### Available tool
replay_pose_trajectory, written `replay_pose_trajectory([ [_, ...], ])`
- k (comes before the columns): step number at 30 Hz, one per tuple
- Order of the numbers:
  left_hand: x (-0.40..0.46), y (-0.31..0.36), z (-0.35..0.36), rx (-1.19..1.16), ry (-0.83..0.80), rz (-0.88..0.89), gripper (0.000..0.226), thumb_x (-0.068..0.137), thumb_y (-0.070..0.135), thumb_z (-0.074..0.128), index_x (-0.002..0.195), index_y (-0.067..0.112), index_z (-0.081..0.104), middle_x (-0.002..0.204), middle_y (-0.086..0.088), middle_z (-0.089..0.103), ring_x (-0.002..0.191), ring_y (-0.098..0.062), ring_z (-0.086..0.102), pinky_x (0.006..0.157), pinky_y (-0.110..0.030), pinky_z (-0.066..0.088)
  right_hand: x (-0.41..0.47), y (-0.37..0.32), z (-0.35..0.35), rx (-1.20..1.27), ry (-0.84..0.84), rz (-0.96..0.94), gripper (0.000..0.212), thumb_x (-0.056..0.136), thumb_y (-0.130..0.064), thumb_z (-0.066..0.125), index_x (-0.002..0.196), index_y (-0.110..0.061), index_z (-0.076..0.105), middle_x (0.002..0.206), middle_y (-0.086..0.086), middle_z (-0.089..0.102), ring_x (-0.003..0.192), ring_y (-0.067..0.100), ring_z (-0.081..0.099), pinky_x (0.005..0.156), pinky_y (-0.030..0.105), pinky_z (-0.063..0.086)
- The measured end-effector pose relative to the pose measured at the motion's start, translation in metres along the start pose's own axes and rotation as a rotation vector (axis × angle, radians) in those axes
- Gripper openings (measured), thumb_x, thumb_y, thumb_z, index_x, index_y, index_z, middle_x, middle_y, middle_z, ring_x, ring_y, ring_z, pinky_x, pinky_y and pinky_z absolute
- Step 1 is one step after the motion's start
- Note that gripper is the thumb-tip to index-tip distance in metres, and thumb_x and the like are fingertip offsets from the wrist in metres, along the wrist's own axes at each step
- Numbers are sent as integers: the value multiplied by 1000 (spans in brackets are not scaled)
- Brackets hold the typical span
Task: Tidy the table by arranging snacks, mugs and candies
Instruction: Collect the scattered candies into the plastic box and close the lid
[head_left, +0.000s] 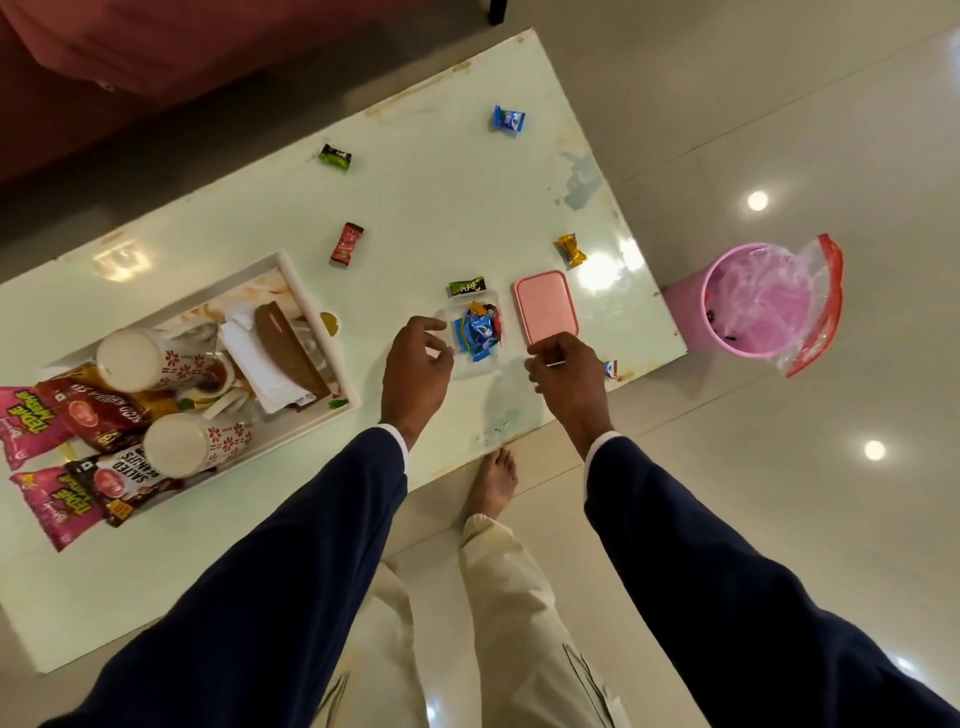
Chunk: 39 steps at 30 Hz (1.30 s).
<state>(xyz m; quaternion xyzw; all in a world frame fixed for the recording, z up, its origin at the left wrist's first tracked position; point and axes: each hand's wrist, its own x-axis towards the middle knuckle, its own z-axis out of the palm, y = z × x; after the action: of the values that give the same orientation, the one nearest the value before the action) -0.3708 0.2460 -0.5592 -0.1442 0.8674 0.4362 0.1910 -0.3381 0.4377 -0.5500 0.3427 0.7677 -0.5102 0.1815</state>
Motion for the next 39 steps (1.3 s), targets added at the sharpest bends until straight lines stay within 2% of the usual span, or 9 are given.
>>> replay_pose_trajectory([
  [8, 1, 4, 19, 82, -80, 130, 17, 98, 11, 53, 106, 23, 63, 105, 2, 64, 88, -5, 61, 69, -19, 49, 19, 59, -68, -555, 104, -127, 37, 87, -13, 71, 122, -21, 60, 121, 6, 51, 112, 27, 51, 81, 35, 51],
  [13, 18, 20, 26, 132, -81, 162, 16, 100, 12, 53, 106, 23, 62, 113, 0, 61, 94, -11, 63, 65, -7, 47, 43, 62, -72, -785, -32, -237, 37, 90, -23, 71, 124, -21, 57, 124, 7, 51, 109, 28, 52, 76, 39, 55],
  [15, 28, 29, 23, 166, -58, 191, 17, 98, 11, 52, 106, 21, 64, 111, 0, 60, 90, -13, 63, 69, -13, 49, 53, 58, -72, -799, -51, -266, 28, 90, -21, 70, 116, -18, 60, 117, 8, 54, 104, 29, 55, 75, 39, 55],
  [20, 71, 48, 12, 394, -26, 227, 24, 90, 11, 60, 112, 19, 65, 117, -6, 57, 105, -27, 60, 91, -47, 48, 80, 45, -88, -589, -169, -107, 20, 80, -13, 79, 87, -13, 61, 93, 4, 61, 90, 28, 62, 69, 29, 47],
  [24, 113, 60, 12, 564, -202, 40, 30, 90, 19, 59, 118, 28, 64, 126, -3, 59, 117, -28, 56, 100, -47, 35, 83, 25, -106, -169, -99, 25, 33, 71, -19, 90, 74, -21, 56, 77, 0, 64, 68, 15, 58, 59, 25, 44],
  [27, 134, 63, 16, 660, -335, 11, 25, 87, 25, 63, 111, 31, 65, 121, 0, 64, 114, -26, 58, 99, -47, 33, 76, 11, -105, 33, -103, 12, 29, 73, -22, 89, 85, -21, 63, 79, 5, 72, 65, 11, 64, 56, 26, 48],
  [32, 146, 72, 21, 754, -385, 84, 26, 75, 33, 81, 95, 26, 67, 96, 10, 62, 100, -21, 61, 93, -45, 33, 61, -5, -69, 113, -166, 7, 25, 84, -20, 80, 108, -17, 70, 89, 1, 72, 70, 9, 68, 64, 21, 58],
  [35, 145, 74, 23, 870, -383, 165, 15, 78, 26, 78, 90, 25, 69, 94, 9, 65, 97, -21, 63, 96, -45, 31, 51, -10, -45, 157, -219, 48, 20, 86, -11, 77, 103, -13, 67, 102, 8, 69, 85, 21, 73, 76, 28, 63],
  [39, 142, 71, 25, 934, -360, 242, 8, 83, 17, 68, 88, 24, 68, 100, 5, 69, 97, -23, 64, 96, -44, 32, 40, -14, -18, 198, -239, 63, 15, 86, -11, 77, 92, -17, 64, 96, 8, 71, 83, 17, 75, 66, 22, 62],
])
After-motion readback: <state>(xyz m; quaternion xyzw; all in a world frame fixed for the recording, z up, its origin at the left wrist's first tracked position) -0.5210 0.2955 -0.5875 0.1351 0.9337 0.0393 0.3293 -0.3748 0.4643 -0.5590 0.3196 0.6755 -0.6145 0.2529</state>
